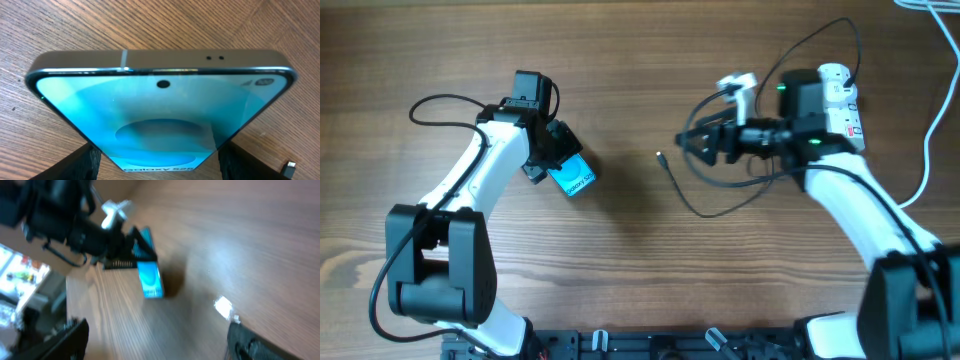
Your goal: Plug charger to phone and switch on socket
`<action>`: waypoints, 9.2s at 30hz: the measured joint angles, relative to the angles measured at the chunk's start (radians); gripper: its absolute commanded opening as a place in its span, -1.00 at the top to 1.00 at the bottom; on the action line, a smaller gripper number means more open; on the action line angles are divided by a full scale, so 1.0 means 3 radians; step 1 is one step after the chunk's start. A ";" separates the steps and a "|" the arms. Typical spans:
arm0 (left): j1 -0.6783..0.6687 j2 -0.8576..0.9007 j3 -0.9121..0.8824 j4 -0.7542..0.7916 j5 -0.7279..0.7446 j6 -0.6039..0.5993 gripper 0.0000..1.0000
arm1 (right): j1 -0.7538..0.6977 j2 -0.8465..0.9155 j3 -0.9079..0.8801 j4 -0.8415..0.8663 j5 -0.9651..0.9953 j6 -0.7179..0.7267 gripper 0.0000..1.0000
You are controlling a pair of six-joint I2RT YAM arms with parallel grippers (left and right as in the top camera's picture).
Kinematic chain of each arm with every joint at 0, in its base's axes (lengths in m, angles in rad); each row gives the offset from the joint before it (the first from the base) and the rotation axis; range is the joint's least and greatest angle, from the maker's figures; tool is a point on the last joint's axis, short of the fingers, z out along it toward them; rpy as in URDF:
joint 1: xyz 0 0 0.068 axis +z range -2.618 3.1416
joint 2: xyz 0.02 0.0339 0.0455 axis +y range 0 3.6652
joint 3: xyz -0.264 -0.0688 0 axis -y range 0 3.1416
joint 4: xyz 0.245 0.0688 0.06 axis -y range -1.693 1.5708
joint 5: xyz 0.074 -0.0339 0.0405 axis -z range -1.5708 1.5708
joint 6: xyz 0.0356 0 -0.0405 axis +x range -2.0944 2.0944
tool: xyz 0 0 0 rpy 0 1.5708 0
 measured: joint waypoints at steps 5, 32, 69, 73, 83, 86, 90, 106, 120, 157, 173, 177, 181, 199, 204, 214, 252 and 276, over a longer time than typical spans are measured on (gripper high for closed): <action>0.0000 0.0000 0.0000 0.0000 0.0000 0.0000 -0.40 | 0.0651 0.0671 -0.0006 0.1072 0.0094 -0.0062 -0.79; 0.0000 0.0000 -0.0001 -0.0004 0.0000 0.0001 -0.39 | 0.1464 0.2117 0.0135 0.3030 0.0754 0.0235 -0.76; 0.0000 -0.0001 0.0000 -0.0053 0.0019 0.0062 -0.46 | 0.1474 0.2478 0.1160 0.1603 -0.0205 0.0336 0.91; 0.0000 -0.0045 0.0000 -0.0065 0.0014 0.0062 -0.73 | 0.1471 0.2477 0.1181 0.1628 -0.0251 0.0409 0.92; 0.0689 -0.0584 0.0640 -0.0481 0.1359 0.0674 -1.00 | 0.1133 0.2486 0.1151 0.2668 -0.0327 0.1567 0.91; 0.0909 -0.0777 0.0654 -0.0551 0.2056 0.1001 -1.00 | 0.0877 0.2483 0.1142 0.3956 -0.0623 0.2800 0.91; 0.0952 -0.0792 0.0657 -0.0855 0.2309 0.1339 -1.00 | 0.0832 0.2477 0.1152 0.4856 -0.0778 0.4248 0.91; 0.0621 -0.0792 0.0657 -0.0469 0.1977 0.1052 -0.15 | 0.0982 0.2471 0.1152 0.5615 -0.0280 0.6579 0.91; 0.0618 -0.0759 0.0657 -0.0098 0.1542 0.0773 0.17 | 0.1099 0.2471 0.1152 0.5617 -0.0142 0.6694 0.91; 0.1007 -0.0683 0.0655 -0.0284 0.2267 0.0631 0.92 | 0.1077 0.2452 0.1162 0.5614 -0.1143 0.5623 -0.64; 0.1233 -0.0683 0.0655 -0.0052 0.4526 0.0890 0.92 | 0.0524 0.2427 0.1175 0.3592 -0.1092 0.4411 -0.45; 0.1094 -0.0683 0.0655 -0.0047 0.4668 0.0891 0.92 | 0.0488 0.2436 0.1175 0.2183 -0.0598 0.3150 -0.10; 0.0910 -0.0683 0.0655 -0.0038 0.4663 0.0890 0.92 | 0.0392 0.2436 0.1207 0.2047 -0.0459 0.2693 -0.01; 0.0614 0.0390 0.0655 -0.0342 0.4465 0.1915 0.92 | -0.0075 0.0612 0.1441 -0.1448 0.0598 0.0024 -0.28; 0.0296 0.0406 0.0655 -0.0014 0.4719 0.2502 0.92 | 0.0154 0.0605 0.1437 -0.1886 -0.0374 -0.0376 0.13; 0.0570 0.0406 0.0655 0.0025 0.4503 0.2341 0.92 | 0.0535 0.0605 0.1437 -0.1816 -0.0076 -0.0249 -0.31; 0.0816 0.0543 0.0655 0.0113 0.3613 0.1773 0.92 | 0.1160 0.1175 0.0523 -0.0518 0.2968 -0.0359 0.42; 0.0816 0.0544 0.0655 0.0543 0.4103 0.1787 0.92 | 0.0847 0.0802 0.0684 -0.1396 0.1293 -0.0154 0.91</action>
